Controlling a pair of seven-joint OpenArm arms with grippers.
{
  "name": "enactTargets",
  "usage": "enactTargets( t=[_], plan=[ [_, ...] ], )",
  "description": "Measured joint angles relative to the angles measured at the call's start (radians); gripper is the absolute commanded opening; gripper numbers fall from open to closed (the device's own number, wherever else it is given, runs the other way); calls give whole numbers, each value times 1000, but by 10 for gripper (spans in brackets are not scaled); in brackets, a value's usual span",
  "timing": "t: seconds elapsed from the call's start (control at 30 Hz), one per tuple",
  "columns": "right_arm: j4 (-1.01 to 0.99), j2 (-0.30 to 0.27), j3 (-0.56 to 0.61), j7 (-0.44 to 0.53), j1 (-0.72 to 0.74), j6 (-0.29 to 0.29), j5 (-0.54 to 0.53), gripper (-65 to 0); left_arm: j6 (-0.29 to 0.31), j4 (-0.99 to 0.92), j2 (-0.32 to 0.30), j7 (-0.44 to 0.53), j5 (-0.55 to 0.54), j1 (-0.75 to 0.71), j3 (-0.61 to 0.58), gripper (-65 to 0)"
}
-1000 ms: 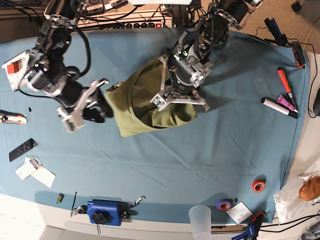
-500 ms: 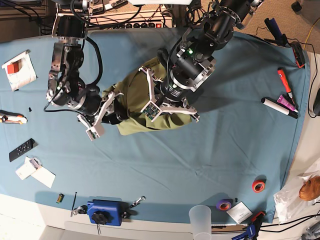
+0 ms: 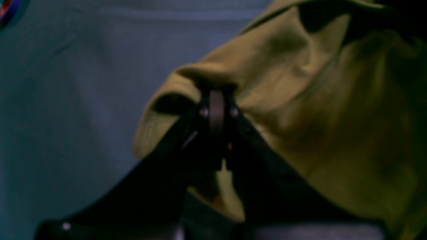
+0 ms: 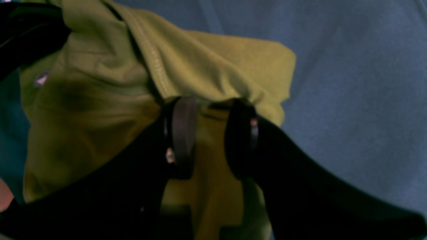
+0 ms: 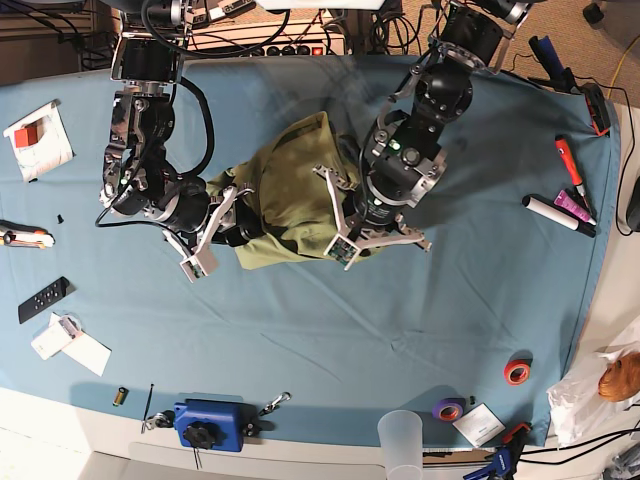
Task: Layout the t-shirt on the table in an organized manner, then fold the t-shirt properly
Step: 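Tuck the loose fabric under the bundle with both grippers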
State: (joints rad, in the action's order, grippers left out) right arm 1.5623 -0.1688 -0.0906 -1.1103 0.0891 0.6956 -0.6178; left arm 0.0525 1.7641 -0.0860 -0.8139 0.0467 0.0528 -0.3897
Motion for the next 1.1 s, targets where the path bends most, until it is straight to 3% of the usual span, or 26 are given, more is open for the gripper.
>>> enactTargets(
  t=[0.13,0.33,0.5,0.77,0.9,0.93,1.03,1.1],
  plan=[
    [0,0,0,-4,0,0,0,-455,56,-20,0,0,-67,1,5,-650],
    [0,0,0,-9,-18,1,-4,-455,56,-97,0,5,-45,1,5,-650],
    [0,0,0,-7,-25,0,-7,-455,14,-107,0,-10,-14,1,5,-650],
    [36,0,-1,-5,-27,-3,-25,-455,-21,74,0,-145,6,9,5,-650],
    [106,0,0,-3,-24,1,-32,-455,-130,201,0,-217,39,7,5,-650],
    [119,0,0,-1,-20,1,-28,-455,-131,226,0,-220,42,3,6,-625],
    [135,0,0,7,0,1,35,-455,-131,266,0,-219,18,-52,6,-434],
    [135,0,0,8,10,1,89,-455,-131,269,0,-227,-9,-105,5,-370]
  ],
)
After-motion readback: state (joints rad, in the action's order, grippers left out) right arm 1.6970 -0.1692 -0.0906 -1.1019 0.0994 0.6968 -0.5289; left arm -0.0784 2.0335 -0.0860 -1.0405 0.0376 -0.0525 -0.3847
